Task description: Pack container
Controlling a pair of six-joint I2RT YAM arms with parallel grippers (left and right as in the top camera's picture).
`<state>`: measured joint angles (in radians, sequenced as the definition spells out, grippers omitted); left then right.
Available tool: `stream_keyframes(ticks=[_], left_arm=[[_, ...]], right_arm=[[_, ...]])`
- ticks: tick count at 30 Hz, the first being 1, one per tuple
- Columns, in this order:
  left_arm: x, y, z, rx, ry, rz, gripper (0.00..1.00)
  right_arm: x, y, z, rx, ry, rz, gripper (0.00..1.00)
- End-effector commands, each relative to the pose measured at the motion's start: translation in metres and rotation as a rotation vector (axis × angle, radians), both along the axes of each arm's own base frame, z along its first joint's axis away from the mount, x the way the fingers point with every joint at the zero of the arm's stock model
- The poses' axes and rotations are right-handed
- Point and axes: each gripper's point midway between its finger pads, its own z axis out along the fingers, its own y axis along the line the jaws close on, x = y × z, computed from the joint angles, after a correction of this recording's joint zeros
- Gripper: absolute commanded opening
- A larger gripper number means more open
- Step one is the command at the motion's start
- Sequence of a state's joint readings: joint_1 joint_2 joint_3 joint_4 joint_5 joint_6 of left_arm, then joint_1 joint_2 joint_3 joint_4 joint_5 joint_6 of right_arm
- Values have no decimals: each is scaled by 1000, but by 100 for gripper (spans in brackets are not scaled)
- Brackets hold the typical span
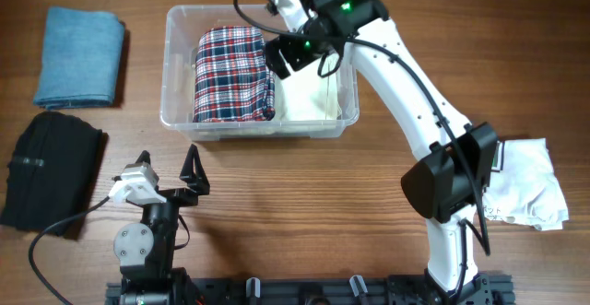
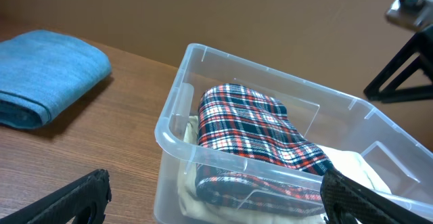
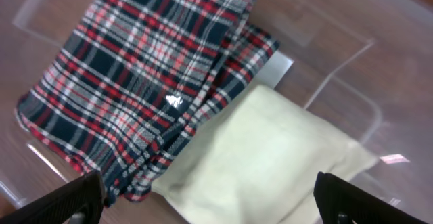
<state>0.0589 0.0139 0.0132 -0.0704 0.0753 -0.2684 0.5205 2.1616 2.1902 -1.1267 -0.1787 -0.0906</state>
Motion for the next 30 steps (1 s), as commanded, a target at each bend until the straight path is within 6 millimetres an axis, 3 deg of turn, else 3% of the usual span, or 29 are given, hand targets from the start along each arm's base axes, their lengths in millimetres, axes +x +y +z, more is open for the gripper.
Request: stream_keyframes(ticks=[1,9,14,17,20,26,28,30], left_arm=[[0,0,-2,2,1,1,100],[0,0,-2,2,1,1,100],[0,0,-2,2,1,1,100],[0,0,-2,2,1,1,100],[0,0,-2,2,1,1,100],[0,0,-2,2,1,1,100],[0,0,-2,2,1,1,100],[0,0,-2,2,1,1,100]], right_arm=[[-2,6,26,44,-22,1,100],[-4,12,39,107,-17,18,100],[17,-24,72,163,-82,-95,100],[26,-63,84,191,-59,-236,99],[24,-115,93,203,-2,-404,100],[-7,-223,99,131,110,-681,100],[-26,-283,104,74,126,-916,100],[-39,-321,111,65,122,-1044,100]])
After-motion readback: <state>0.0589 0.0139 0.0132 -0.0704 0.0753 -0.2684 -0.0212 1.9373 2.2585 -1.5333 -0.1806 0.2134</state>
